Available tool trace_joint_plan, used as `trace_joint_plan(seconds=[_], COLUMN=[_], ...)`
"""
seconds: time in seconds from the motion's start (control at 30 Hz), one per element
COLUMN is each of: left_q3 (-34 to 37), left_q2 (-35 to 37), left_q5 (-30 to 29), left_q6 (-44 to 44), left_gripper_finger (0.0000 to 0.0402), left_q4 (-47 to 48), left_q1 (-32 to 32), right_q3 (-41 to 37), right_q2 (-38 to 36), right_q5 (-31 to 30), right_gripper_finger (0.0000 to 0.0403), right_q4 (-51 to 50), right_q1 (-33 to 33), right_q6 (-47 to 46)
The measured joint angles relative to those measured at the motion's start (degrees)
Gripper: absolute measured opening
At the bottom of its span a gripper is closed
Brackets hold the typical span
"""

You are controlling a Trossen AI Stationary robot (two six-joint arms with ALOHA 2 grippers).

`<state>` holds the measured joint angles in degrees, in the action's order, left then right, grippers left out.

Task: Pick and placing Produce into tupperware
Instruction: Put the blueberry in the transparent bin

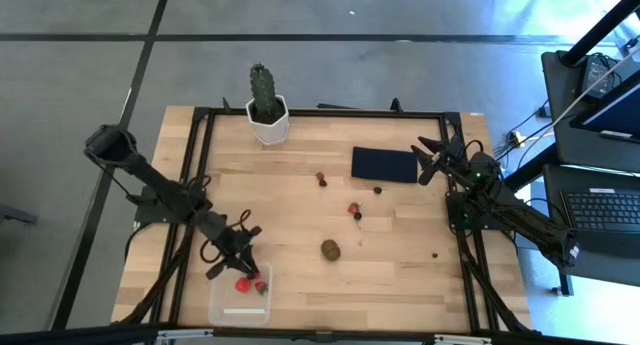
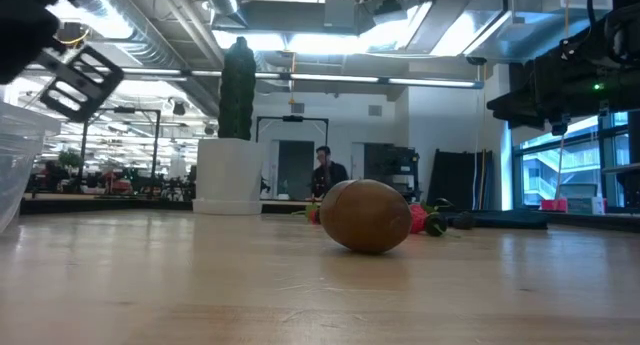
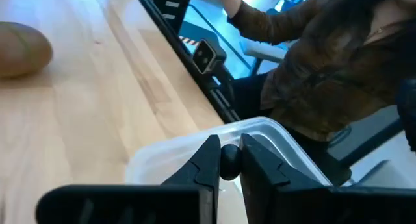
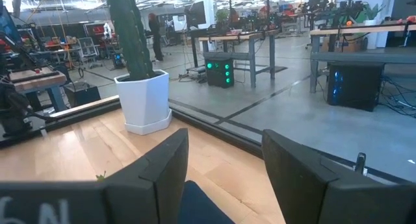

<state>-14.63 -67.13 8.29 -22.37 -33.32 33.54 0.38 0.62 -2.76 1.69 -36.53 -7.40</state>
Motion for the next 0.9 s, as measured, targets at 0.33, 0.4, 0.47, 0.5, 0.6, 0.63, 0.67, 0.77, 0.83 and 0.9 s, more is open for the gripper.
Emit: trace_joint_plan(seconds=[0.33,0.4,0.47,0.5,0.6,0.63,0.67,0.77,0.83,0.9], left_q3=[-4.1,-6.5,-8.9,-10.1,-13.6,-14.7,-15.8,-18.6,-19.9,-21.3], left_q2=[0.0,0.0,0.0,0.0,0.0,0.0,0.0,-0.3,-1.1,-2.3], left_q5=[-9.8,-10.4,-10.4,-10.5,-11.7,-12.4,-13.0,-13.9,-14.0,-13.7], left_q6=[-5.5,-6.0,-7.5,-8.8,-13.7,-15.4,-17.2,-21.7,-22.1,-21.1], left_gripper_finger=[0.0042,0.0037,0.0032,0.0032,0.0033,0.0036,0.0039,0.0041,0.0036,0.0032], left_q4=[12.0,17.1,21.8,24.0,32.2,35.5,38.7,46.3,47.2,47.0], left_q1=[6.6,7.4,8.0,8.2,8.3,8.3,8.3,8.3,8.3,8.3], right_q3=[0.0,0.0,0.0,0.0,0.0,0.0,0.0,0.0,0.0,0.0], right_q2=[0.0,0.0,0.0,0.0,0.0,0.0,0.0,0.0,0.0,0.0], right_q5=[0.0,0.0,0.0,0.0,0.0,0.0,0.0,0.0,0.0,0.0], right_gripper_finger=[0.0198,0.0198,0.0198,0.0198,0.0198,0.0198,0.0198,0.0198,0.0198,0.0198], right_q4=[0.0,0.0,0.0,0.0,0.0,0.0,0.0,0.0,0.0,0.0], right_q1=[0.0,0.0,0.0,0.0,0.0,0.0,0.0,0.0,0.0,0.0], right_q6=[0.4,0.4,0.4,0.4,0.4,0.4,0.4,1.4,1.9,1.9])
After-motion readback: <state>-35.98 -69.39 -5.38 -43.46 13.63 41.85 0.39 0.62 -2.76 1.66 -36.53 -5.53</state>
